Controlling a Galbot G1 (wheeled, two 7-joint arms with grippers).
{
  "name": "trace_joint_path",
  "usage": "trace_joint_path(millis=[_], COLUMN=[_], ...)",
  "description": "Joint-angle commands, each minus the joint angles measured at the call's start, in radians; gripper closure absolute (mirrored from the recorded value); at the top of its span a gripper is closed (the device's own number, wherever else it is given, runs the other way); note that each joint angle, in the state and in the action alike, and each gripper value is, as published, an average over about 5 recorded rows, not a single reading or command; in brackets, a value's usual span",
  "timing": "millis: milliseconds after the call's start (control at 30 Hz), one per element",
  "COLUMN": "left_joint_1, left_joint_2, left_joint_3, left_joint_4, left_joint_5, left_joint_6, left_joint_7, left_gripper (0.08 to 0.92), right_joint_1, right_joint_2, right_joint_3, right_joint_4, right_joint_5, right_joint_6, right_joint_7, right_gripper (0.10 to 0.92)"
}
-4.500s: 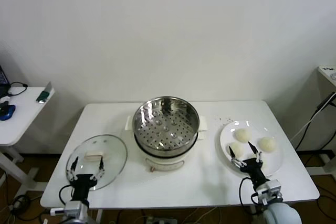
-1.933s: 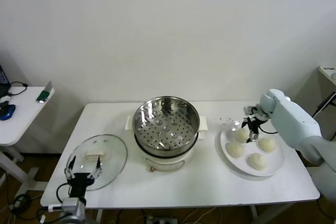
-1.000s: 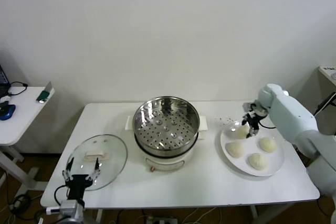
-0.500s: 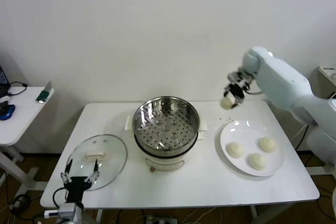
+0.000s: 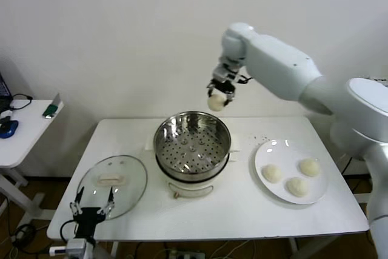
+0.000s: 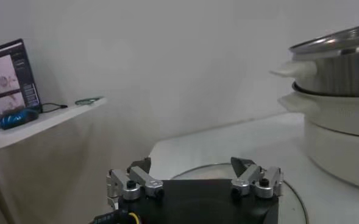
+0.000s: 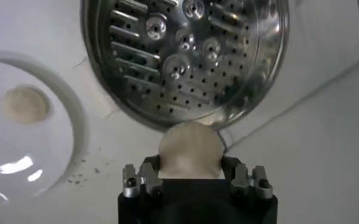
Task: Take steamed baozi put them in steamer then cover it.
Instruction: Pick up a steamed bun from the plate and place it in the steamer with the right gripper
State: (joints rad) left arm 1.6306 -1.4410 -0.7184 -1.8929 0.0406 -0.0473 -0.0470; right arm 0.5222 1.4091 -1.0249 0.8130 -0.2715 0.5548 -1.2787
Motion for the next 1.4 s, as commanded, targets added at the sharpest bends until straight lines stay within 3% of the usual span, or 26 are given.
trace_joint_path(millis=[33, 367, 767, 967, 1167, 1400], left_joint_1=[0.002, 0.005, 0.016, 0.022, 0.027, 0.037], left_joint_2=[0.002, 0.006, 0.004, 0.002, 0.001, 0.001], left_joint_3=[0.001, -0.003, -0.003, -0.003, -0.005, -0.005], left_joint_4=[-0.003, -0.01, -0.004, -0.001, -0.006, -0.022], left_joint_5=[-0.004, -0.007, -0.006, -0.006, -0.005, -0.002], left_joint_6=[0.002, 0.005, 0.009, 0.007, 0.007, 0.009], left_joint_7=[0.003, 0.002, -0.005, -0.007, -0.008, -0.009], left_gripper=[0.177, 0.177, 0.177, 0.177, 0.177, 0.177], right_joint_1=[-0.047, -0.189, -0.242, -0.24, -0.2, -0.064], right_joint_2=[0.094, 0.161, 0.169, 0.16, 0.127, -0.003], right_joint_3=[-0.013, 0.054, 0.058, 0.06, 0.08, 0.049], right_joint_4=[0.073, -0.016, -0.053, -0.044, 0.007, 0.129], right_joint_5=[-0.183, -0.429, -0.462, -0.456, -0.428, -0.157], right_joint_6=[0.103, 0.186, 0.193, 0.171, 0.16, 0.08], right_joint_7=[0.036, 0.107, 0.121, 0.123, 0.118, 0.064], right_gripper=[0.36, 0.353, 0.33, 0.221, 0.203, 0.203])
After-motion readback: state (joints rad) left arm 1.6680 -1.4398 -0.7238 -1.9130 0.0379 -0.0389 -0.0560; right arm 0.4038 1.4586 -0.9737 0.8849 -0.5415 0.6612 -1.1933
